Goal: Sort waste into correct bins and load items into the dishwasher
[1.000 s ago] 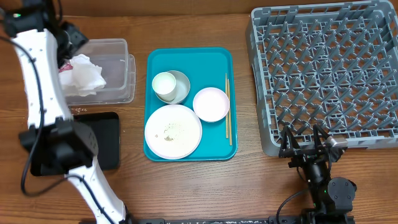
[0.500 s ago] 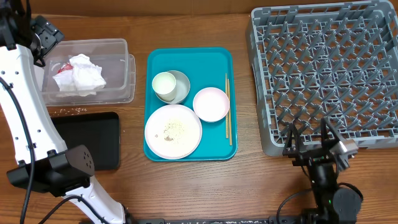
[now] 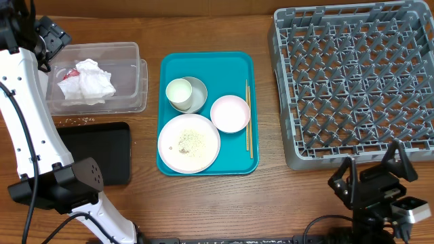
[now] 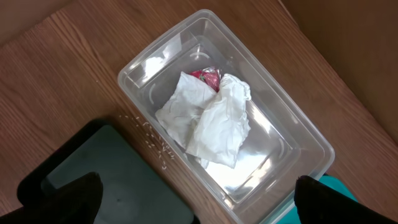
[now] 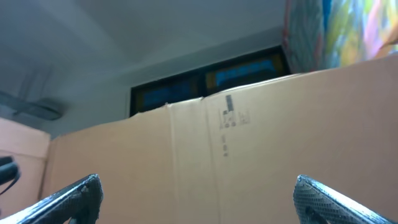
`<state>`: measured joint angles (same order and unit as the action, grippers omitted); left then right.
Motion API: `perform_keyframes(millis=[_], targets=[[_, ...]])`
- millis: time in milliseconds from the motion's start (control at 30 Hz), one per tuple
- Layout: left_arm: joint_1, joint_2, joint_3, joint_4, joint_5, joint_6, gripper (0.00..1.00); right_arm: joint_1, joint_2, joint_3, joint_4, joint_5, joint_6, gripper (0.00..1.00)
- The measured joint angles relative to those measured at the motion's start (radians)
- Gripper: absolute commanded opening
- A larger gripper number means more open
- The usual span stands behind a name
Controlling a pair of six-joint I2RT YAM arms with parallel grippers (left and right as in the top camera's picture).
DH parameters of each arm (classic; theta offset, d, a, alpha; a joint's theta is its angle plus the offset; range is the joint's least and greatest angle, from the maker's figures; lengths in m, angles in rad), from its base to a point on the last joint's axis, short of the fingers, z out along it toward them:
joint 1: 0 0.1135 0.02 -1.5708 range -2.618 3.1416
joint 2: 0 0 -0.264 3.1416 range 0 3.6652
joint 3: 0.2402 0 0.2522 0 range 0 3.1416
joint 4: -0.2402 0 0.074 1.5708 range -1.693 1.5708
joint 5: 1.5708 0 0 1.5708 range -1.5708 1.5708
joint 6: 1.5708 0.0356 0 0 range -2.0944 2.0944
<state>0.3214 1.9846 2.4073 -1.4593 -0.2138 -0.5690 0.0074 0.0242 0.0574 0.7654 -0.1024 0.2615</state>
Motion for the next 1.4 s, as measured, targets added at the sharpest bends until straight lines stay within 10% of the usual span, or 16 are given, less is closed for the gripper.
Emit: perform_keyframes(millis=[600, 900, 1400], targets=[[0.000, 0.000, 0.000, 0.000, 0.000, 0.000, 1.00, 0.011, 0.962, 1.046, -0.773, -0.413, -0.087, 1.00], [0.000, 0.000, 0.000, 0.000, 0.000, 0.000, 1.00, 0.251, 1.433, 1.467, -1.364, -0.348, -0.261, 0.99], [0.000, 0.000, 0.000, 0.000, 0.000, 0.000, 1.00, 0.588, 1.688, 1.551, -1.688, -0.257, -0.352, 1.00]])
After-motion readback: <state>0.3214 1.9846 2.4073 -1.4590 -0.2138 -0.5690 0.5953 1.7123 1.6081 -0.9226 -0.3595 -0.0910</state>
